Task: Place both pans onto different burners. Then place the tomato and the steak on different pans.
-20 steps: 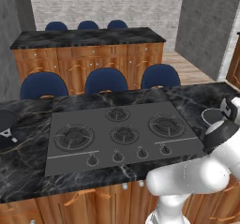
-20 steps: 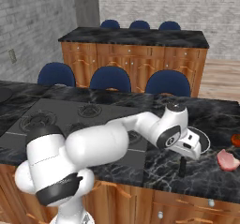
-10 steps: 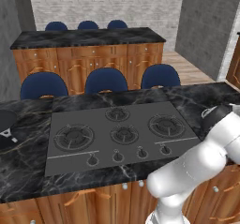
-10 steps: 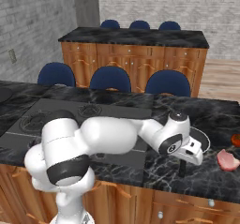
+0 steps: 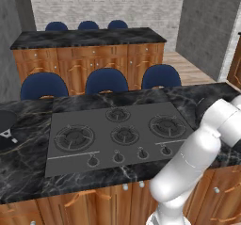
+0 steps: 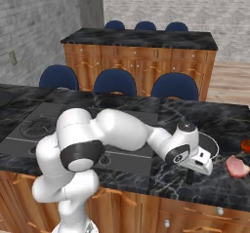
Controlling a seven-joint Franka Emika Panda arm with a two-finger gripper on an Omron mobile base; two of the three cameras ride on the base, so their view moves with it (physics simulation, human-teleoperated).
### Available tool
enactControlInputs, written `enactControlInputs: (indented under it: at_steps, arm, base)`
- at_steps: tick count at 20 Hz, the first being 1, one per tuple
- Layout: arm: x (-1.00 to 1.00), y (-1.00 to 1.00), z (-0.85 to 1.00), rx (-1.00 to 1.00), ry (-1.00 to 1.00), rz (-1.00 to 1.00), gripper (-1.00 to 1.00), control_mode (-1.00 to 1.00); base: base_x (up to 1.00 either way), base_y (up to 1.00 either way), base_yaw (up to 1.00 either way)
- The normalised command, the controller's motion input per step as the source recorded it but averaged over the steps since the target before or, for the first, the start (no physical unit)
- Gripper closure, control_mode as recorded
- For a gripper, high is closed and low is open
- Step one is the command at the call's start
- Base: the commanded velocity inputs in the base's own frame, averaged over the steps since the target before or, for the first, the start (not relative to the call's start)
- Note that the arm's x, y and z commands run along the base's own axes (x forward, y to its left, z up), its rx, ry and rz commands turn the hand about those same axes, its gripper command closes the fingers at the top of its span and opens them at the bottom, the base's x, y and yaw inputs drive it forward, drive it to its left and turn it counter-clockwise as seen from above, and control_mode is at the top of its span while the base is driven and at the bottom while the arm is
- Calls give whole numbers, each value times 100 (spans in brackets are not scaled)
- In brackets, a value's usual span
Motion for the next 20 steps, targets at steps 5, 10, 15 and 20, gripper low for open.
enactControlInputs:
  at_steps: [5, 10, 15, 20]
  arm:
    - [10, -9, -28, 1, 4, 0, -100, -100]
    - [6, -7, -13, 1, 3, 0, -100, -100]
    - [0, 0, 0, 0, 0, 0, 100, -100]
    - [0, 1, 17, 0, 0, 0, 100, -100]
  base:
    - [0, 0, 0]
    - [0, 0, 0]
    - [0, 0, 0]
    - [0, 0, 0]
